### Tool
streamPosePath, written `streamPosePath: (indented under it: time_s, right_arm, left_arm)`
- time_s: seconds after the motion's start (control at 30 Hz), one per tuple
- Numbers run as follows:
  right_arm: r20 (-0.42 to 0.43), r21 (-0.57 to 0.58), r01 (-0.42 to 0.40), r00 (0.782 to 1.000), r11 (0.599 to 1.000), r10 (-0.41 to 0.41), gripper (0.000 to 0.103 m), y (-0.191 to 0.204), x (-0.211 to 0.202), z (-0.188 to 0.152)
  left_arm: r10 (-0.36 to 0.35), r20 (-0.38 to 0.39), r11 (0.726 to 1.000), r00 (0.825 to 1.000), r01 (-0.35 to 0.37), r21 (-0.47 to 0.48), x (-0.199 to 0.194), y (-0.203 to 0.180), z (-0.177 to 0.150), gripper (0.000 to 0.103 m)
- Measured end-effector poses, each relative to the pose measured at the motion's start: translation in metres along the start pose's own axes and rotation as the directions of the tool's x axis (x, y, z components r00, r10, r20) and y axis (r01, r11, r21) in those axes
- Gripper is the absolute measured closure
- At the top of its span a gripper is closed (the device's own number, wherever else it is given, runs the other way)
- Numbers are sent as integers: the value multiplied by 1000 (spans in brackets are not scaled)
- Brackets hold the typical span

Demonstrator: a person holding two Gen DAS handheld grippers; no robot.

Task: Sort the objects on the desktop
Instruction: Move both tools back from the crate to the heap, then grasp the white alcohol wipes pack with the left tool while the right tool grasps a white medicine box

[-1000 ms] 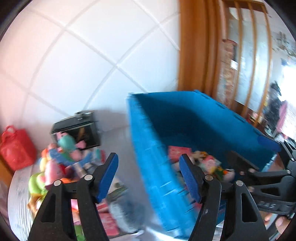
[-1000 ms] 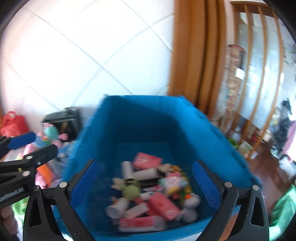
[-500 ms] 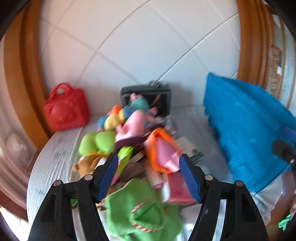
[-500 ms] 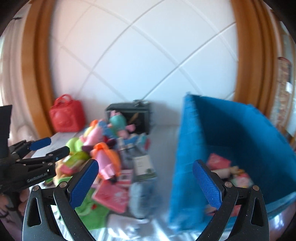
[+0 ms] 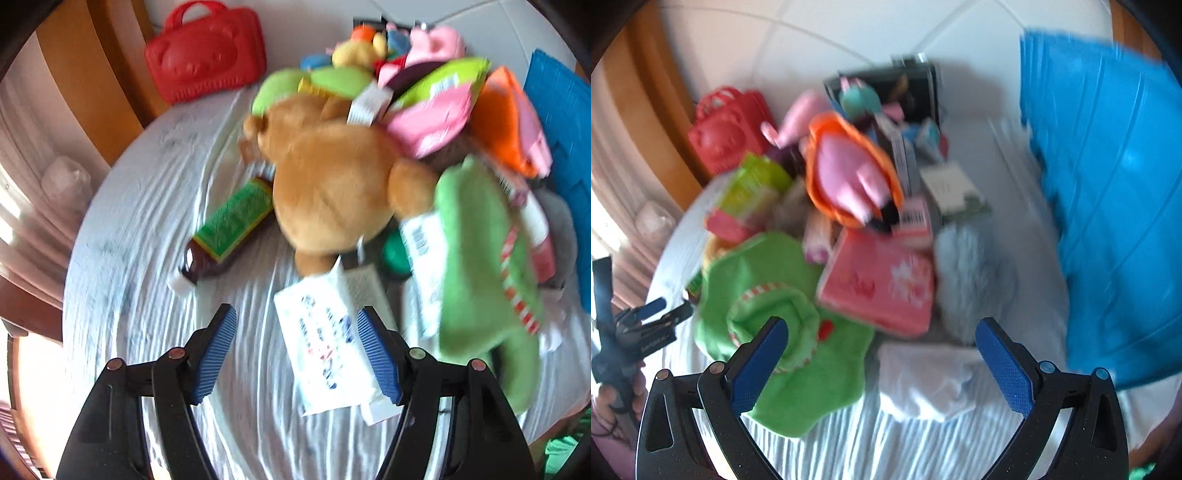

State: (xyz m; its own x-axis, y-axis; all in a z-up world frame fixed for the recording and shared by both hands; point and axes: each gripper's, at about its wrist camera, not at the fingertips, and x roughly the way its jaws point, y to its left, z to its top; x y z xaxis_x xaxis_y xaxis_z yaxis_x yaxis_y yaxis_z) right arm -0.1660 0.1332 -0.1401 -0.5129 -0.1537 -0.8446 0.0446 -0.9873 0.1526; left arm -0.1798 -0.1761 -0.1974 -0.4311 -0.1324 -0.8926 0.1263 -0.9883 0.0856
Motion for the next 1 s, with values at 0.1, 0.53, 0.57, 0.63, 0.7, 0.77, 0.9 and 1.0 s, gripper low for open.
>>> streamPosePath:
  time_s: [0.1,0.53,0.57,0.63,0.7,0.77,0.9,1.0]
  right_arm:
    - [-52,12,35,998,999,-34,0,-1,19,-14]
    - [-165,39,111,981,993,-103,0,-4,60,-41]
    - [-170,43,110,980,993,-102,0,-5,61,-41]
    - [-178,53,106,979,993,-95,0,-7,61,-44]
    - [-182,62,89,980,994,-76,0,-7,60,-48]
    - [-173,70,76,983,995,-63,0,-5,56,-50]
    - [-93,85,33,995,996,-25,3,7,27,-48]
    - [-14,42,-3,1000,999,3,18,30,2,-38]
  left_arm:
    - [-33,-68,999,997,33,-2,21,6,-16,35]
    - [-98,-49,995,994,97,-19,49,2,-8,35]
    - [-105,-49,994,993,104,-26,50,5,-8,35]
    - [-110,-52,993,993,109,-34,53,13,-9,35]
    - [-73,-60,997,996,71,-31,56,20,-10,35]
    - [-86,-81,995,993,82,-59,55,31,-8,35]
    - [-215,-73,973,974,207,-104,46,31,-1,35]
    - [-222,-97,975,970,220,-35,53,12,-1,35]
